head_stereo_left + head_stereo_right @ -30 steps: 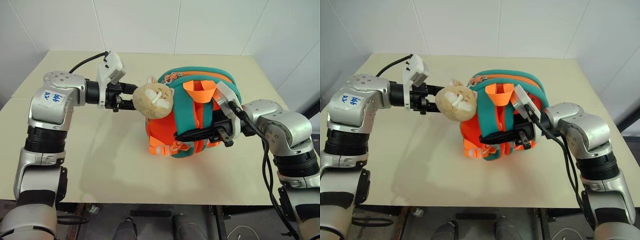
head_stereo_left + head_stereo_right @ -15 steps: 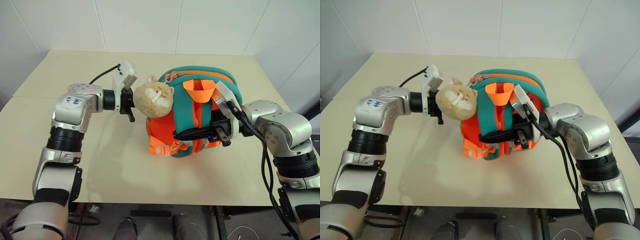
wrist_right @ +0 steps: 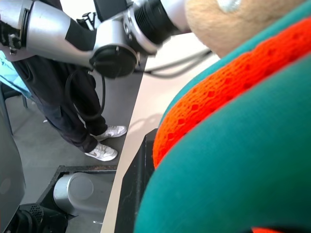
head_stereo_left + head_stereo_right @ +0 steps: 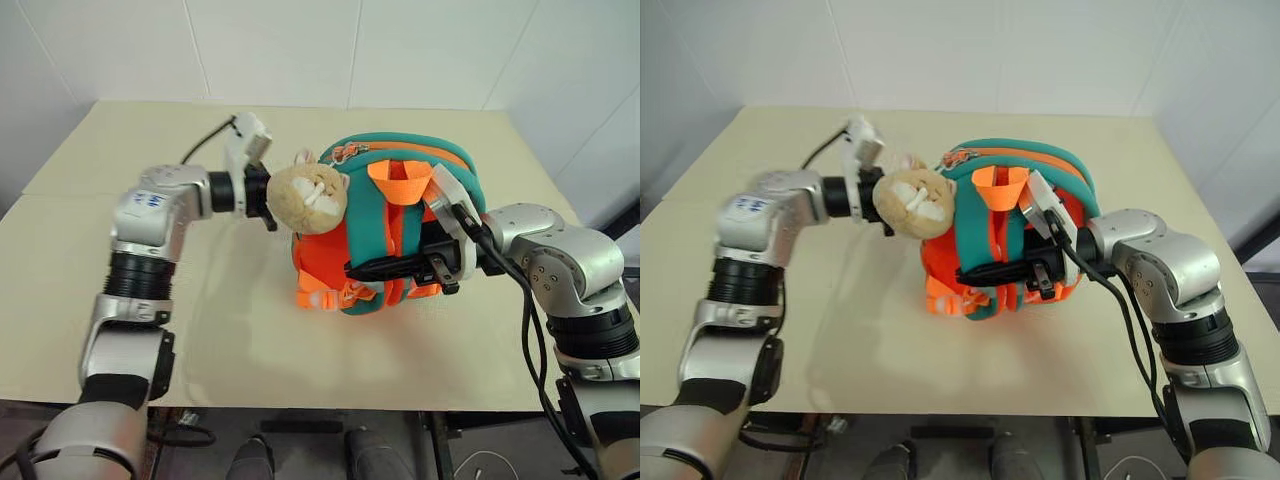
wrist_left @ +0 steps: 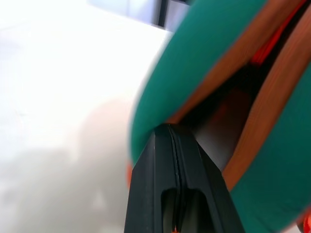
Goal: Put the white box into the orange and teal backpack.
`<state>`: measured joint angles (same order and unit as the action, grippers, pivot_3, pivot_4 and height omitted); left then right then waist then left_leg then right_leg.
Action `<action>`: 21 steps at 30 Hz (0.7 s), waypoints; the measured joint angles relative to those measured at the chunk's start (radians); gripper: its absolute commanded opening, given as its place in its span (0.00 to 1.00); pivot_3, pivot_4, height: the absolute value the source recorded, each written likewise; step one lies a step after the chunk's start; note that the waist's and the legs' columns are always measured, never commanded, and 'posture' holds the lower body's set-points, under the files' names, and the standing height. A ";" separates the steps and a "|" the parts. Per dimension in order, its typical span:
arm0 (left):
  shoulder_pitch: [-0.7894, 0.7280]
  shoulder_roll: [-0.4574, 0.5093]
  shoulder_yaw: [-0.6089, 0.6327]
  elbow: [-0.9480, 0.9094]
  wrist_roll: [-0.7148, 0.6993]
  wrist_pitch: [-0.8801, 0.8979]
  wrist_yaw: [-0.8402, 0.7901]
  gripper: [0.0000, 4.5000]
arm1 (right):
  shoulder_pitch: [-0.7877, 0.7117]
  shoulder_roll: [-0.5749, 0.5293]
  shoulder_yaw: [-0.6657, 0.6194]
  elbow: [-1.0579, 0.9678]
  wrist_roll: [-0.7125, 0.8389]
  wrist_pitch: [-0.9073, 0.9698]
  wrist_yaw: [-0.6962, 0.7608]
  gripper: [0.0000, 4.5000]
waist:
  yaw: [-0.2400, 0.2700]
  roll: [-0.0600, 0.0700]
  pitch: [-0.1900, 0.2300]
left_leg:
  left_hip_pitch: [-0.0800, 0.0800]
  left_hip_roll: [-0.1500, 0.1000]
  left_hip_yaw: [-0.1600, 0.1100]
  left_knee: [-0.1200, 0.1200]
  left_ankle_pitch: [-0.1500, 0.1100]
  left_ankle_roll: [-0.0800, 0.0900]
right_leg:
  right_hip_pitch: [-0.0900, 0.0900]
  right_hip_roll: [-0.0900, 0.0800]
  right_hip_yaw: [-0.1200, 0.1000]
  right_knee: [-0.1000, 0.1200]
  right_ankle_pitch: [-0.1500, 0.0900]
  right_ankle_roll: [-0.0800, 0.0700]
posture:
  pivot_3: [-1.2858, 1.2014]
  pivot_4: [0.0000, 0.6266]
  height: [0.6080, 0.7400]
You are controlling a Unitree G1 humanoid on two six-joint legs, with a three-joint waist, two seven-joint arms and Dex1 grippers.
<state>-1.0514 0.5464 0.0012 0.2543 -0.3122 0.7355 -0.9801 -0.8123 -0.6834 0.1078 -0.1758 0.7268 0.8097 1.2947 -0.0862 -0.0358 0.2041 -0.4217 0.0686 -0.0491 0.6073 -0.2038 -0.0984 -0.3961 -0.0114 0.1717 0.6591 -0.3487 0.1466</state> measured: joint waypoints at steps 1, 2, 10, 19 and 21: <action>0.005 0.023 0.004 -0.029 -0.007 0.021 -0.002 0.13 | 0.000 0.000 0.000 0.000 0.000 0.000 0.000 0.00 | 0.000 0.000 0.000 | 0.000 0.000 0.000 0.000 0.000 0.000 | 0.000 0.000 0.000 0.000 0.000 0.000 | 0.52 0.24 1.00; 0.017 0.049 0.007 -0.065 -0.021 0.054 -0.007 0.20 | 0.000 0.000 0.000 -0.001 0.001 0.000 -0.001 0.00 | 0.001 0.000 0.000 | 0.000 0.000 0.000 0.000 0.000 0.000 | 0.000 0.000 0.000 0.000 0.000 0.000 | 0.52 0.24 1.00; 0.215 0.280 0.157 -0.378 -0.246 0.271 -0.115 0.77 | 0.003 0.001 0.000 -0.008 0.004 -0.004 0.003 0.00 | -0.005 0.000 0.000 | 0.000 0.001 0.000 -0.003 0.000 0.000 | -0.001 0.000 0.000 -0.001 -0.001 -0.001 | 0.52 0.24 1.00; 0.292 0.300 0.332 -0.570 -0.478 0.375 -0.033 1.00 | 0.004 0.007 -0.001 -0.007 0.007 -0.008 0.004 0.00 | 0.007 -0.002 0.002 | 0.000 0.000 -0.001 0.002 0.000 -0.001 | 0.001 0.000 -0.002 -0.001 -0.001 -0.001 | 0.52 0.24 1.00; 0.271 0.276 0.315 -0.574 -0.479 0.368 0.025 1.00 | 0.004 0.008 -0.001 -0.007 0.007 -0.009 0.004 0.00 | 0.004 -0.001 0.002 | 0.000 0.000 -0.001 0.002 0.000 -0.001 | 0.001 0.000 -0.002 -0.001 -0.001 -0.001 | 0.52 0.24 1.00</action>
<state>-0.7801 0.8225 0.3164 -0.3193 -0.7913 1.1033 -0.9551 -0.8084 -0.6750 0.1070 -0.1825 0.7342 0.8006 1.2987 -0.0819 -0.0373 0.2058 -0.4218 0.0690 -0.0502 0.6096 -0.2043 -0.0990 -0.3947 -0.0117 0.1699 0.6580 -0.3495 0.1456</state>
